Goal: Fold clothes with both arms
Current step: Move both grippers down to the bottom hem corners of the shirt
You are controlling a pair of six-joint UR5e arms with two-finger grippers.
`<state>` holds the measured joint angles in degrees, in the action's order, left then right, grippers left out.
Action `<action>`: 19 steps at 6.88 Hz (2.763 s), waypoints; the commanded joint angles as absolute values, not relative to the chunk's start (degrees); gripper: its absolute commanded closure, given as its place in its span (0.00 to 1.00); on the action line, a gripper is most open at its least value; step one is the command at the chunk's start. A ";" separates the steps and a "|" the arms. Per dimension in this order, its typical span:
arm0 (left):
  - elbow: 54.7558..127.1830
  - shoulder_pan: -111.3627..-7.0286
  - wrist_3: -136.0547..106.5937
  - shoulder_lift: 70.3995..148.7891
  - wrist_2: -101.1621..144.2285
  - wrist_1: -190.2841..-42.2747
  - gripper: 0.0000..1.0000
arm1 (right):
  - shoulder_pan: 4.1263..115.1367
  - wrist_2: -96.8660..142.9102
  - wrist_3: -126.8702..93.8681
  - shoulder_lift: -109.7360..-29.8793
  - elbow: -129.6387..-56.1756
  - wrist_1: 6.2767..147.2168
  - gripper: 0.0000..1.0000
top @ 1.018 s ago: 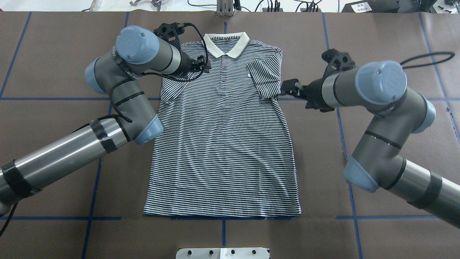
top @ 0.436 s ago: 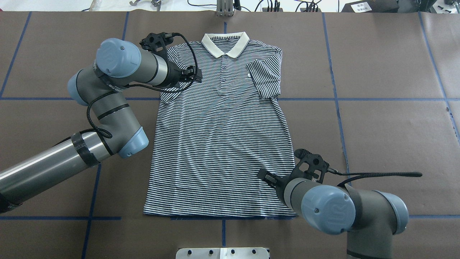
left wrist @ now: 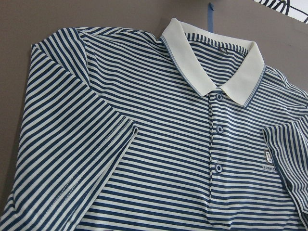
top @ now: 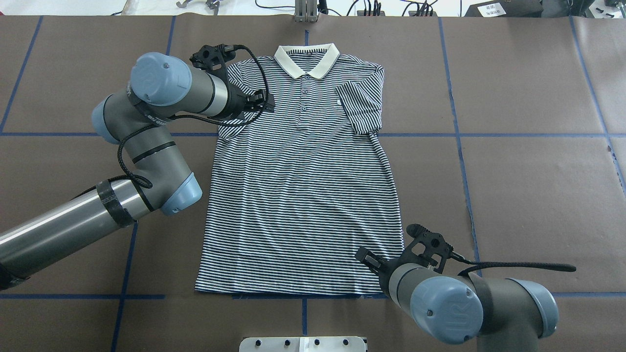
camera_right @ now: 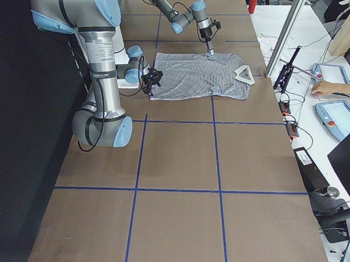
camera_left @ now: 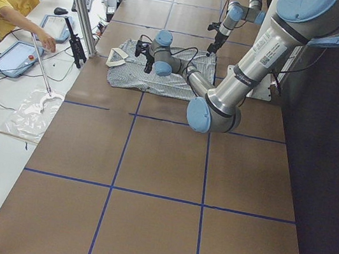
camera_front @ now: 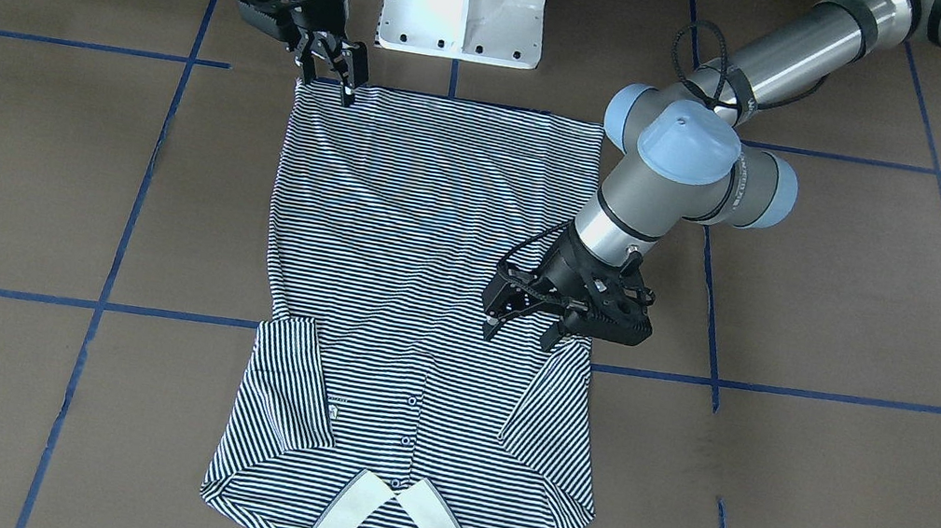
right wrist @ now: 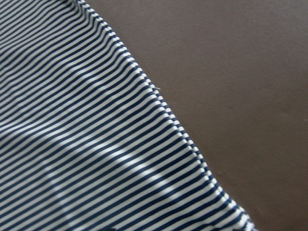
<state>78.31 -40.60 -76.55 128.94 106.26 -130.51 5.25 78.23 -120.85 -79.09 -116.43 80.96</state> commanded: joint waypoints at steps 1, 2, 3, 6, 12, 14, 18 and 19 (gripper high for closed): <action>78.22 -40.61 -76.55 128.94 106.26 -130.60 0.17 | 4.05 77.87 -121.38 -79.89 -116.80 85.33 0.17; 78.14 -40.61 -76.55 128.94 106.26 -130.78 0.17 | 3.61 77.87 -121.38 -79.98 -116.81 85.43 0.18; 78.05 -40.61 -76.55 128.94 106.17 -130.96 0.17 | 3.52 77.87 -121.38 -79.89 -116.81 85.43 0.22; 77.87 -40.61 -76.46 128.58 106.08 -131.13 0.17 | 3.43 77.78 -124.10 -79.89 -117.24 85.34 1.00; 87.56 -36.94 -85.35 122.48 104.43 -130.34 0.17 | 3.69 77.87 -124.10 -80.94 -122.33 85.52 1.00; 108.01 -26.42 -86.48 110.27 95.82 -115.49 0.18 | 2.82 77.87 -124.19 -84.28 -124.54 85.43 1.00; 116.81 -12.17 -99.56 98.70 91.70 -108.75 0.24 | 2.11 77.78 -124.19 -84.90 -124.54 85.43 1.00; 116.72 -10.13 -99.75 98.53 91.06 -106.98 0.26 | 2.11 77.78 -124.19 -84.90 -124.63 85.43 1.00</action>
<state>116.61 -13.37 -98.44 98.93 92.63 -109.36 2.16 77.79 -124.16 -84.88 -124.57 85.43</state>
